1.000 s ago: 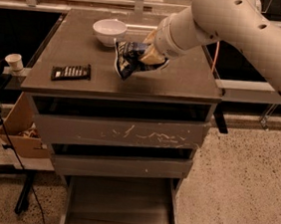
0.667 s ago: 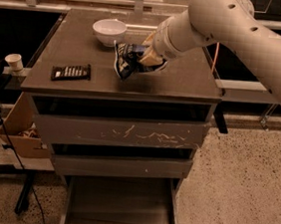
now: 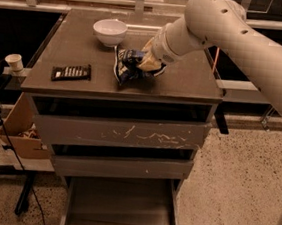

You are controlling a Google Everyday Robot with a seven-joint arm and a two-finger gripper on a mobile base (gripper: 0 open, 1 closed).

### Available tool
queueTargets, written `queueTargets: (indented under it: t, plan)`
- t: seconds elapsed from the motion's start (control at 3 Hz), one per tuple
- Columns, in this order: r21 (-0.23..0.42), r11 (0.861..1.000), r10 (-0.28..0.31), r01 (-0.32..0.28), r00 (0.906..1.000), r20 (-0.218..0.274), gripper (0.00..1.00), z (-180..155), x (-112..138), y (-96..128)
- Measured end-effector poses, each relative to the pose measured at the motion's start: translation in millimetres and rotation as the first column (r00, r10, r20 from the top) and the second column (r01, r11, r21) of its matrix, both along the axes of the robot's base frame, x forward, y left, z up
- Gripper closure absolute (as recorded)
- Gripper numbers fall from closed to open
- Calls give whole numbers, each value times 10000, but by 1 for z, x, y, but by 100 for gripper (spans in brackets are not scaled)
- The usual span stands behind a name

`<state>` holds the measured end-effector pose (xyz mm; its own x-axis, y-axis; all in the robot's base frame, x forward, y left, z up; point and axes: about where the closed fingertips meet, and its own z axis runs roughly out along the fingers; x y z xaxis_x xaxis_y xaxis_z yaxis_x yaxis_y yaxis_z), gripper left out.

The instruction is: Pick blue chip bag from bottom drawer and place on counter

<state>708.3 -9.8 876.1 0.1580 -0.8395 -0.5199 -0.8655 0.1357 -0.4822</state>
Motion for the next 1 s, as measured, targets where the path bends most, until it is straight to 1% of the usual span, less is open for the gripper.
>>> queueTargets:
  t: [0.33, 1.0]
  plan:
    - [-2, 10000, -1, 1, 10000, -20, 82, -1, 0, 0]
    - [-2, 10000, 0, 0, 10000, -20, 36, -1, 0, 0]
